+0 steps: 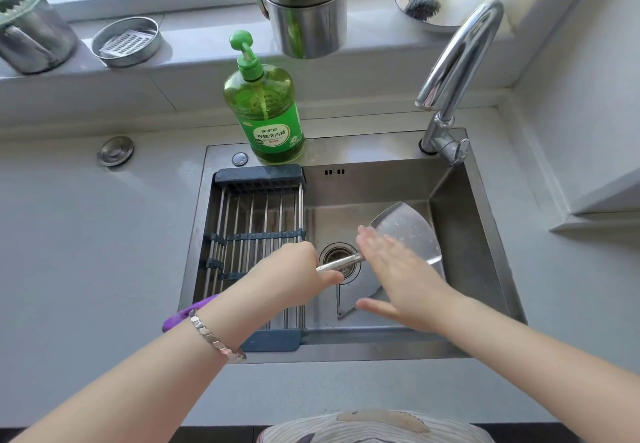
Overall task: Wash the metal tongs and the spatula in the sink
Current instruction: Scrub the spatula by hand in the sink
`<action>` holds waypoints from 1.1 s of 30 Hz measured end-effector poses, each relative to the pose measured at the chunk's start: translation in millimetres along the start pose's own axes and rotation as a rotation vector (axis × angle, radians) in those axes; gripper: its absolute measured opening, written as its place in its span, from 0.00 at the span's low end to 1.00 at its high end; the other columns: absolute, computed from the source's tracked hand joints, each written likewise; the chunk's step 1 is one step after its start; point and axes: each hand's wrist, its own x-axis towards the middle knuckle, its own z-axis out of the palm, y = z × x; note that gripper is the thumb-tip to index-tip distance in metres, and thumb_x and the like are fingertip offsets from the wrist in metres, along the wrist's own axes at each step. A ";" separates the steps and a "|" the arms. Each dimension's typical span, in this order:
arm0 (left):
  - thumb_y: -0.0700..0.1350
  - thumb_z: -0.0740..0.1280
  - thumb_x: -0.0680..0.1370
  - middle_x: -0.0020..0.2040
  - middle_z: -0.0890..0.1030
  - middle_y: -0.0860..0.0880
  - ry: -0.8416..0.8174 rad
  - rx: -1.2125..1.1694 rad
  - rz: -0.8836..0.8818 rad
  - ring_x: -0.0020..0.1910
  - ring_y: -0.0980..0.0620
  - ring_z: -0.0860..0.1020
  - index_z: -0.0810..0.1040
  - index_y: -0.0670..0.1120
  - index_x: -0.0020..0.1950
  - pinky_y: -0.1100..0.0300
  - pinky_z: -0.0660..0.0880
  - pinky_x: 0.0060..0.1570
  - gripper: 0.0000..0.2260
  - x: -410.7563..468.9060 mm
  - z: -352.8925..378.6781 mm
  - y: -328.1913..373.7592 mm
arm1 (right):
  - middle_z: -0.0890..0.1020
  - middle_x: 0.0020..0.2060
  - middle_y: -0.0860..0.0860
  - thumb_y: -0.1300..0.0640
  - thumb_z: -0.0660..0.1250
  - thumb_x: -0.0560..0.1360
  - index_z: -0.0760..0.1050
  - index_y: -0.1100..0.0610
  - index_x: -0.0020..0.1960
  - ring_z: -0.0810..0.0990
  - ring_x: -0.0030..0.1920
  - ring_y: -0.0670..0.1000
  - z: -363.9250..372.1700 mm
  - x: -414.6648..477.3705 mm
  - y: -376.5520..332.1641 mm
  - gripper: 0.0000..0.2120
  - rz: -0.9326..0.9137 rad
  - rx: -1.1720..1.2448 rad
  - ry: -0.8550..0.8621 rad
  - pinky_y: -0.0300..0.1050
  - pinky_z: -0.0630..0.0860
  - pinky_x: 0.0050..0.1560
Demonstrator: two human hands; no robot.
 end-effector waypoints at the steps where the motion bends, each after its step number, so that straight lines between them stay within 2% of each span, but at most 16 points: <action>1: 0.60 0.65 0.74 0.31 0.73 0.50 -0.009 0.014 -0.007 0.27 0.52 0.70 0.78 0.43 0.45 0.62 0.67 0.30 0.20 0.2 -1.3 -2.4 | 0.68 0.70 0.57 0.32 0.40 0.75 0.62 0.64 0.71 0.66 0.70 0.52 1.0 -4.9 0.3 0.41 -0.030 0.017 -0.037 0.45 0.52 0.71; 3: 0.58 0.67 0.74 0.33 0.75 0.50 -0.035 0.040 -0.020 0.30 0.52 0.72 0.78 0.43 0.46 0.60 0.71 0.33 0.17 0.2 0.5 -9.9 | 0.69 0.69 0.56 0.34 0.43 0.76 0.61 0.61 0.71 0.67 0.69 0.52 3.5 -14.5 14.3 0.37 -0.072 0.019 -0.065 0.43 0.49 0.72; 5: 0.55 0.65 0.75 0.33 0.75 0.50 -0.075 0.061 -0.022 0.30 0.51 0.72 0.77 0.44 0.44 0.60 0.72 0.34 0.14 1.4 7.3 -12.2 | 0.73 0.66 0.58 0.35 0.42 0.77 0.64 0.62 0.69 0.72 0.66 0.53 9.4 -15.7 32.5 0.36 -0.035 -0.018 -0.008 0.44 0.52 0.71; 8: 0.52 0.60 0.78 0.31 0.72 0.50 -0.143 0.078 -0.014 0.27 0.53 0.70 0.73 0.46 0.39 0.63 0.70 0.31 0.13 6.5 18.2 -0.8 | 0.80 0.58 0.59 0.37 0.52 0.72 0.76 0.64 0.60 0.79 0.59 0.56 12.0 -3.2 39.7 0.34 0.088 -0.045 -0.017 0.49 0.70 0.64; 9: 0.52 0.59 0.79 0.30 0.71 0.50 -0.166 0.077 -0.008 0.26 0.53 0.70 0.72 0.45 0.38 0.63 0.70 0.31 0.14 9.6 20.4 5.3 | 0.81 0.57 0.58 0.38 0.56 0.71 0.77 0.63 0.58 0.80 0.58 0.56 11.7 -0.1 35.2 0.31 0.110 -0.034 -0.016 0.51 0.72 0.62; 11: 0.54 0.57 0.80 0.28 0.72 0.50 -0.199 0.110 0.012 0.25 0.53 0.71 0.70 0.44 0.35 0.63 0.72 0.32 0.18 19.7 23.9 16.6 | 0.76 0.61 0.55 0.42 0.62 0.74 0.73 0.60 0.62 0.75 0.63 0.56 16.5 4.0 24.9 0.25 0.031 0.036 -0.043 0.50 0.63 0.69; 12: 0.55 0.57 0.80 0.28 0.72 0.50 -0.213 0.155 0.025 0.25 0.53 0.72 0.69 0.44 0.33 0.63 0.72 0.32 0.20 26.8 26.7 21.6 | 0.73 0.65 0.54 0.44 0.60 0.77 0.69 0.59 0.66 0.71 0.66 0.55 20.3 3.0 23.1 0.25 -0.012 0.080 -0.075 0.48 0.58 0.71; 13: 0.56 0.57 0.80 0.28 0.71 0.50 -0.221 0.205 0.034 0.25 0.53 0.72 0.68 0.45 0.32 0.62 0.71 0.31 0.21 35.0 30.0 26.9 | 0.71 0.67 0.53 0.45 0.57 0.79 0.66 0.57 0.69 0.69 0.67 0.54 21.9 0.3 23.5 0.24 -0.011 0.151 -0.112 0.46 0.58 0.71; 16: 0.55 0.57 0.80 0.31 0.70 0.50 -0.185 0.254 0.048 0.32 0.49 0.73 0.69 0.44 0.35 0.60 0.71 0.34 0.19 67.9 41.1 41.0 | 0.78 0.60 0.50 0.49 0.55 0.80 0.73 0.54 0.65 0.74 0.62 0.52 24.0 -10.3 47.6 0.17 0.171 0.363 0.000 0.43 0.66 0.61; 20: 0.49 0.57 0.81 0.41 0.74 0.45 -0.131 0.035 0.134 0.32 0.46 0.77 0.70 0.44 0.47 0.57 0.75 0.29 0.10 118.0 58.5 61.3 | 0.83 0.49 0.47 0.54 0.59 0.79 0.79 0.53 0.53 0.77 0.49 0.47 26.1 -21.3 102.0 0.11 0.506 0.696 0.125 0.39 0.71 0.49; 22: 0.44 0.57 0.81 0.46 0.77 0.44 -0.142 -0.090 0.129 0.27 0.55 0.77 0.71 0.43 0.54 0.60 0.74 0.26 0.07 143.7 74.1 70.6 | 0.83 0.44 0.46 0.55 0.60 0.78 0.79 0.50 0.47 0.78 0.46 0.47 32.6 -23.4 123.8 0.08 0.625 0.790 0.133 0.40 0.72 0.48; 24: 0.41 0.56 0.81 0.44 0.79 0.44 -0.197 -0.234 0.061 0.21 0.58 0.72 0.73 0.44 0.54 0.63 0.70 0.23 0.07 168.7 93.0 73.8 | 0.83 0.41 0.47 0.57 0.61 0.78 0.78 0.51 0.43 0.80 0.47 0.49 40.9 -22.1 139.2 0.08 0.704 0.893 0.144 0.43 0.74 0.51; 26: 0.43 0.55 0.81 0.33 0.75 0.48 -0.201 -0.305 -0.002 0.26 0.53 0.70 0.73 0.47 0.41 0.62 0.67 0.27 0.11 188.5 110.5 73.0 | 0.84 0.39 0.48 0.57 0.62 0.77 0.79 0.53 0.41 0.81 0.46 0.50 52.5 -18.4 147.9 0.09 0.757 0.956 0.131 0.46 0.76 0.53; 27: 0.44 0.56 0.81 0.31 0.72 0.50 -0.187 -0.302 -0.009 0.29 0.51 0.70 0.71 0.50 0.36 0.61 0.67 0.31 0.14 197.6 119.7 71.9 | 0.83 0.38 0.46 0.57 0.62 0.77 0.79 0.52 0.40 0.81 0.46 0.50 58.5 -15.6 149.9 0.10 0.773 0.974 0.119 0.46 0.76 0.52; 29: 0.46 0.56 0.82 0.33 0.70 0.51 -0.171 -0.271 -0.024 0.36 0.49 0.70 0.68 0.52 0.34 0.61 0.66 0.38 0.16 211.7 138.9 69.2 | 0.82 0.35 0.44 0.58 0.62 0.77 0.77 0.50 0.38 0.82 0.45 0.50 68.7 -9.1 150.3 0.11 0.786 1.024 0.100 0.42 0.75 0.50; 33: 0.44 0.57 0.81 0.42 0.73 0.47 -0.159 -0.296 -0.075 0.42 0.49 0.70 0.68 0.51 0.36 0.60 0.65 0.42 0.13 230.3 175.3 61.0 | 0.82 0.36 0.45 0.58 0.61 0.77 0.77 0.50 0.38 0.81 0.45 0.49 87.1 5.5 146.5 0.11 0.740 1.067 0.040 0.40 0.73 0.48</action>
